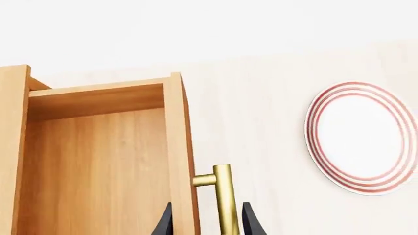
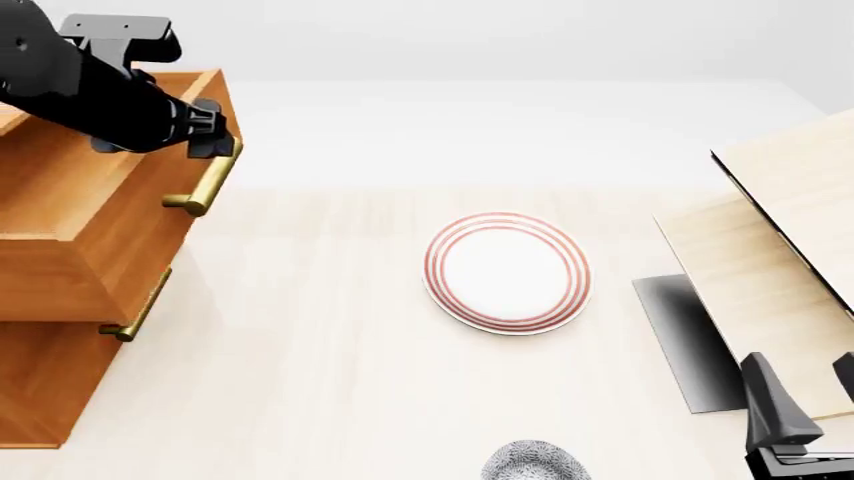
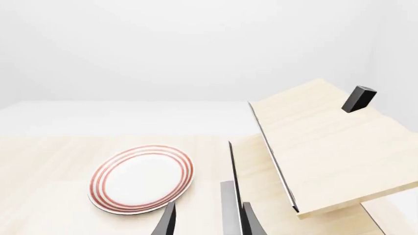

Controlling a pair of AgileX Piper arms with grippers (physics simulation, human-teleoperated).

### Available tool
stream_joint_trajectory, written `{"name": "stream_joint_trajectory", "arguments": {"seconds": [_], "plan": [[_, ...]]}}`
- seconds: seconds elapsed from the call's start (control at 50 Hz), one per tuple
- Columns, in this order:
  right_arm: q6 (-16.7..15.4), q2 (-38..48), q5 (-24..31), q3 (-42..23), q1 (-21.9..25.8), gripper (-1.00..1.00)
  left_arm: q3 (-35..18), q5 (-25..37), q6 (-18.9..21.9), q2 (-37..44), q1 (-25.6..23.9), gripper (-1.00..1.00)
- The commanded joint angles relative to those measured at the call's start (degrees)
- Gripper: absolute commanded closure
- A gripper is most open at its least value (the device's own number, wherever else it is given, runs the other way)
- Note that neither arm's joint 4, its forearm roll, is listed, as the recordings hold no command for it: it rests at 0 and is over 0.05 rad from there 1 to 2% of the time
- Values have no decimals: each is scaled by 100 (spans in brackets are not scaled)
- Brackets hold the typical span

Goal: Open the top drawer of the cabinet and put the bowl in it.

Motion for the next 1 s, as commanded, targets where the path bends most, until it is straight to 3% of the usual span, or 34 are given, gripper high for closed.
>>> {"name": "stream_joint_trajectory", "arguments": {"seconds": [0.02, 0.08, 0.12, 0.16, 0.2, 0.34, 0.52, 0.88, 0.9, 1.0], "plan": [[3, -7, 2, 4, -1, -100, -25, 44, -68, 55, -259, -100], [3, -7, 2, 4, -1, -100, -90, 69, -168, 79, -452, -100], [3, -7, 2, 4, -1, -100, -234, 58, -471, 181, -933, -100], [3, -7, 2, 4, -1, -100, -158, 79, -281, 117, -720, -100], [3, -7, 2, 4, -1, -100, -195, 61, -423, 136, -876, -100], [3, -7, 2, 4, -1, -100, -100, 50, -361, 74, -806, -100], [3, -7, 2, 4, -1, -100, -160, 46, -514, 117, -1087, -100], [3, -7, 2, 4, -1, -100, -137, 26, -480, 72, -1181, -100], [3, -7, 2, 4, -1, -100, -202, 2, -627, 119, -1425, -100], [3, -7, 2, 4, -1, -100, -144, 28, -479, 59, -1180, -100]]}}
